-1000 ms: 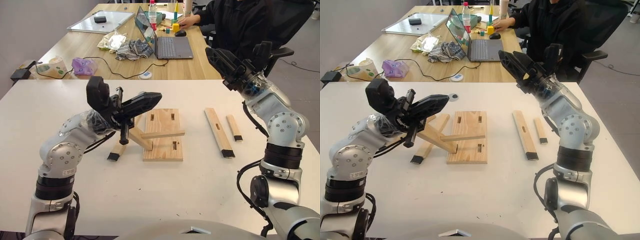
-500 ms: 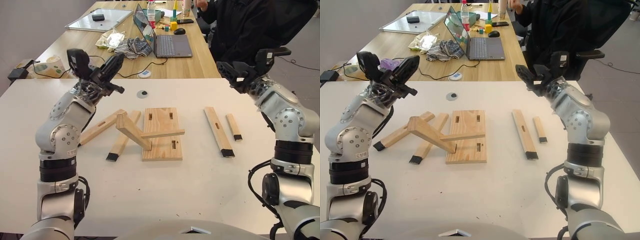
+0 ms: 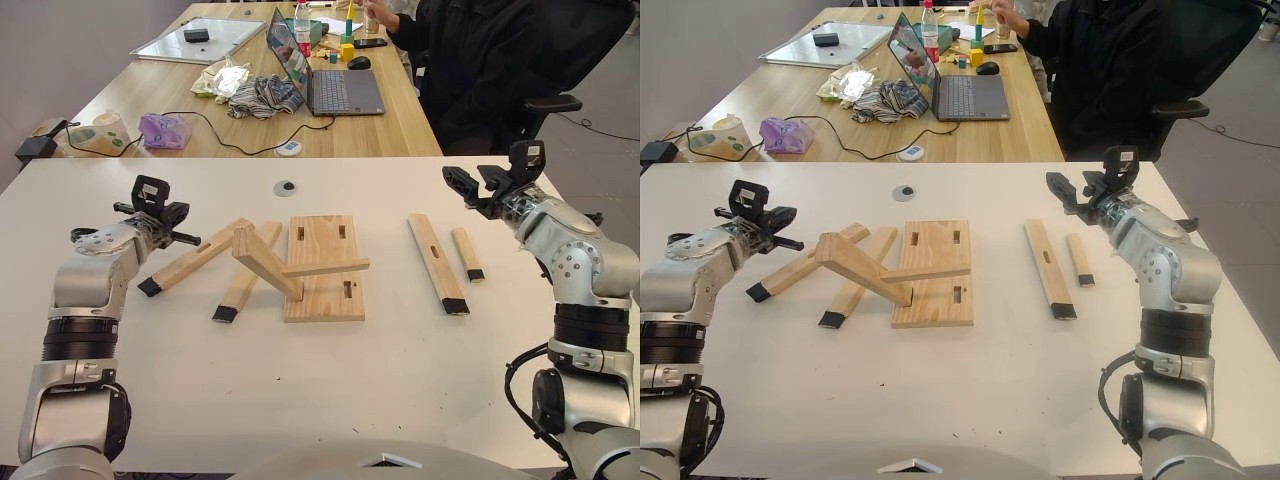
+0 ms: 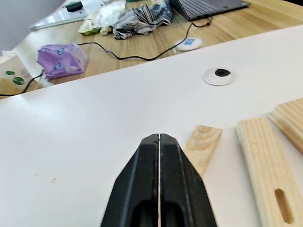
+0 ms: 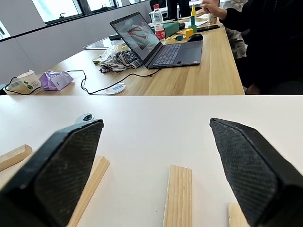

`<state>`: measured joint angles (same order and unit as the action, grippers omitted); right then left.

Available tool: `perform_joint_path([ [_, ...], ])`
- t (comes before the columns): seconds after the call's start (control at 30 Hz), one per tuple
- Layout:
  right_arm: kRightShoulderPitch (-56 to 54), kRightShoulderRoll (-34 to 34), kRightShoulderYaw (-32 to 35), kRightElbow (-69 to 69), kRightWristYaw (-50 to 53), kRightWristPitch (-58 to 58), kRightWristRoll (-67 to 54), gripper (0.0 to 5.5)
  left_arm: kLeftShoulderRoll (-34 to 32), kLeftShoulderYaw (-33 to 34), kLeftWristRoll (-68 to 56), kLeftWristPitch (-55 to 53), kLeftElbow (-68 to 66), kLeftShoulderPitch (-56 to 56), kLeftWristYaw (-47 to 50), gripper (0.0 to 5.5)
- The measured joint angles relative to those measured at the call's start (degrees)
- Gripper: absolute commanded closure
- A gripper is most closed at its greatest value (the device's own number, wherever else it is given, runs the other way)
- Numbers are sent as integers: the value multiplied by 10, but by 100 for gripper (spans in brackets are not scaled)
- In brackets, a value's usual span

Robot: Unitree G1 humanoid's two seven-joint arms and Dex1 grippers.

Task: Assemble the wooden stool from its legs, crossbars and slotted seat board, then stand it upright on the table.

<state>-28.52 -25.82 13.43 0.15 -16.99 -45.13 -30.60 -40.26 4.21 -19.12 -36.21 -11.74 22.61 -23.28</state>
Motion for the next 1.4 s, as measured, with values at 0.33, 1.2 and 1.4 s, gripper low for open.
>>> perform_joint_path([
  [0.33, -34, 30, 59, 14, 43, 95, 9, 133, 22, -19, 13, -25, 19, -30, -48, 547],
  [1.2, -33, 71, 44, 11, 41, 110, 10, 133, 13, -78, 179, 253, -495, 145, -198, 249],
  [1.4, -33, 72, 43, 11, 40, 109, 10, 133, -21, -97, 202, 215, -569, 184, -291, 348],
])
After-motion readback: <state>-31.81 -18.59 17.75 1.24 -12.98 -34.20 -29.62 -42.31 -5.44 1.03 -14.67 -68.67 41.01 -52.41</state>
